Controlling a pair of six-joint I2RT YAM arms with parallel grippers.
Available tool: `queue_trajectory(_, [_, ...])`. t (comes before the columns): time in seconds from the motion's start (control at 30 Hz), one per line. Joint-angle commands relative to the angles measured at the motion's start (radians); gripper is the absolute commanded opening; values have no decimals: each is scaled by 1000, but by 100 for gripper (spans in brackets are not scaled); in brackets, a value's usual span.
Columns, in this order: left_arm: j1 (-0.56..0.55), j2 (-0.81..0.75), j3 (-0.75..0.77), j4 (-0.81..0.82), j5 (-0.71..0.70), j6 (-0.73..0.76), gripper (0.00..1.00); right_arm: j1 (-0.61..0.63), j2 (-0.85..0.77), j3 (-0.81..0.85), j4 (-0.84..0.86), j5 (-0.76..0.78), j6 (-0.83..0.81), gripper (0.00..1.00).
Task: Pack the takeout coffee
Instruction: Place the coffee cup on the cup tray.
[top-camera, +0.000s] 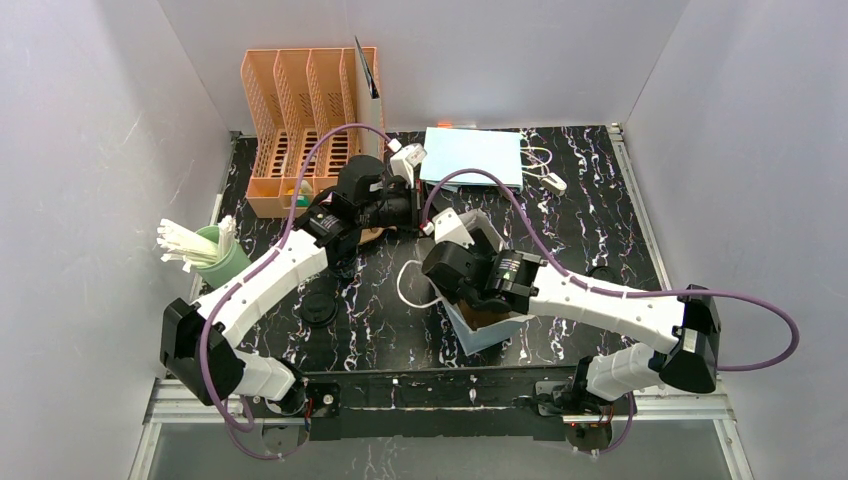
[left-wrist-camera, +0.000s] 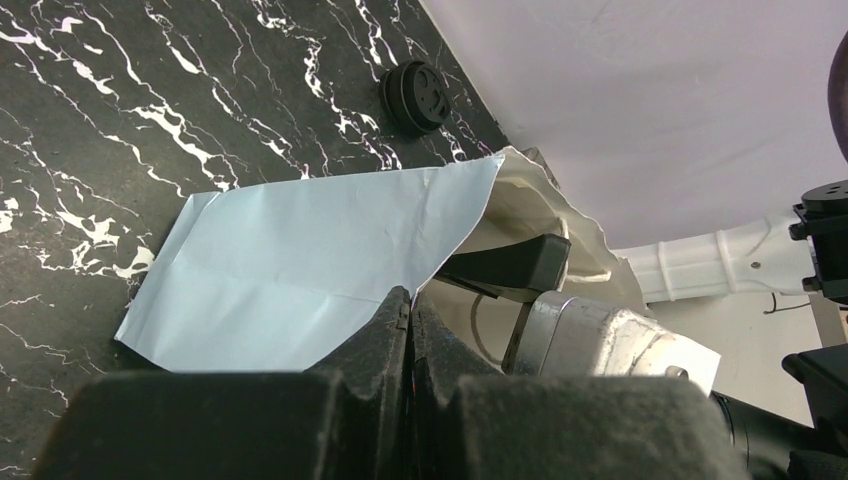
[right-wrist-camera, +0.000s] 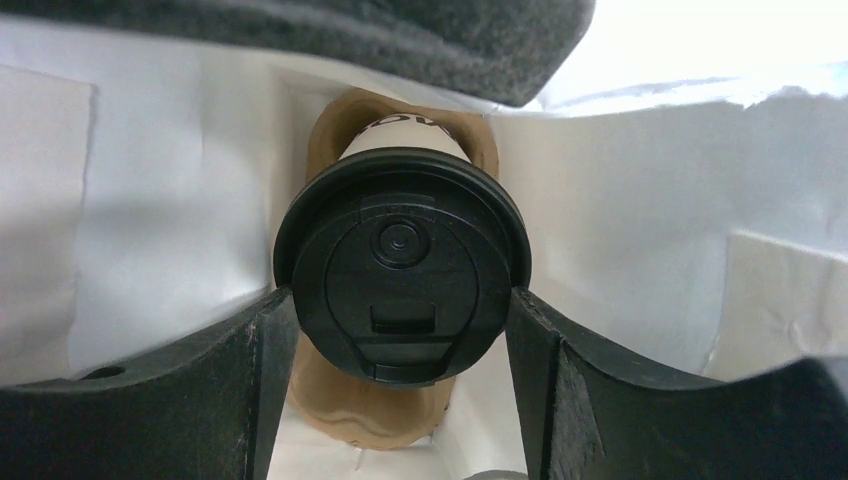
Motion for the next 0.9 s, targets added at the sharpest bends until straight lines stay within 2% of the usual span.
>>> queue_trajectory(0.0, [-2,14,40,21,27,19,0,8,-16,-43,29,-5,-17,29])
queue_trajectory(0.53, [-3,30,90,45,5,19,0,-14,-16,-52,-28,-89,1,29])
queue_trajectory(0.87, [-2,36,129,74,39,-5,0,-39,-2,2,-59,-73,-27,29])
